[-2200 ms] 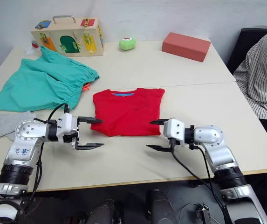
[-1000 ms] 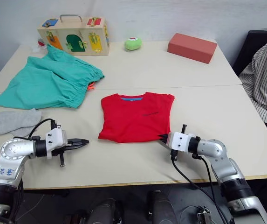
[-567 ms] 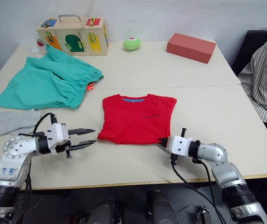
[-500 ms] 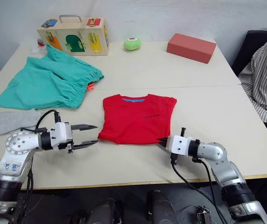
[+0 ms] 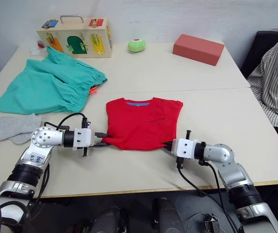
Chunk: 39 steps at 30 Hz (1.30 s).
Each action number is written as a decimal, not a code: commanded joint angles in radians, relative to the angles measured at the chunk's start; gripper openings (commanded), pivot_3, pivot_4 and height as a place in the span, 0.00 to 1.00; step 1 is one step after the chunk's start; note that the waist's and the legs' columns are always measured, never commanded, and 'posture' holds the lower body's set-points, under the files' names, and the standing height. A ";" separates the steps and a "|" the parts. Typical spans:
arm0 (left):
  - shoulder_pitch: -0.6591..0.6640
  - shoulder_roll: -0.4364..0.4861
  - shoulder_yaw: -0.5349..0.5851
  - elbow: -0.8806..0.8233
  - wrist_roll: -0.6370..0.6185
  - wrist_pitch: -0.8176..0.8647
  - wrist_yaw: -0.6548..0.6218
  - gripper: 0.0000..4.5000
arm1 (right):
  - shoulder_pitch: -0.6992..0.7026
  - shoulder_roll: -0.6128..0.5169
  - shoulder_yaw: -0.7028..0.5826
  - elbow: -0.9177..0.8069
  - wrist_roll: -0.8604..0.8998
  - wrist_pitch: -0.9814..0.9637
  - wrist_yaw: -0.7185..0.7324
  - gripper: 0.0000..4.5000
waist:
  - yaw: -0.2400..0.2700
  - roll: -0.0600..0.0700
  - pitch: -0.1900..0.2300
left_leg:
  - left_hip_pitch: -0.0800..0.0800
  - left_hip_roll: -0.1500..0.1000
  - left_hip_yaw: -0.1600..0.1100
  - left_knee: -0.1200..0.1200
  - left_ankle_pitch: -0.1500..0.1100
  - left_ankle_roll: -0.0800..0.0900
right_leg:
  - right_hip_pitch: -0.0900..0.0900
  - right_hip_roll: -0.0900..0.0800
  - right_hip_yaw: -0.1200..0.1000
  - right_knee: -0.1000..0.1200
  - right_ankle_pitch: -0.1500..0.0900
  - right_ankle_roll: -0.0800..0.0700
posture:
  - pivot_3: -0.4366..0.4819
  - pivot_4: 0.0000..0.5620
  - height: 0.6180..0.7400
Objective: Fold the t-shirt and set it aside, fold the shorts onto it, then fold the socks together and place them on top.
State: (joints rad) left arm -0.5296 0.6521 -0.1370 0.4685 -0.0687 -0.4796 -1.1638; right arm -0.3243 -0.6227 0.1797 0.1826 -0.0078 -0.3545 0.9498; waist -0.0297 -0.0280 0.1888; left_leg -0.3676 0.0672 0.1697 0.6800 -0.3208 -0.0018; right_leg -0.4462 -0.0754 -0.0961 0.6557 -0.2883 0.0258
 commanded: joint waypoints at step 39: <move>0.741 0.290 0.352 -0.789 -0.478 0.673 0.069 0.71 | 0.503 -0.220 -0.168 -0.501 0.518 0.322 0.166 0.70 | 0.004 0.000 0.000 | 0.002 -0.001 -0.005 -0.013 -0.002 0.004 | 0.001 -0.002 -0.003 -0.006 -0.001 -0.001 | 0.48 0.27 1.00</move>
State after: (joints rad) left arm 0.2082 0.9237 0.1732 -0.2595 -0.4571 0.1092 -1.0711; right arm 0.1761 -0.8200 0.0604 -0.2484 0.4368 -0.0870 1.0936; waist -0.0256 -0.0283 0.1886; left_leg -0.3652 0.0664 0.1646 0.6674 -0.3224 0.0027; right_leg -0.4446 -0.0772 -0.0989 0.6500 -0.2892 0.0249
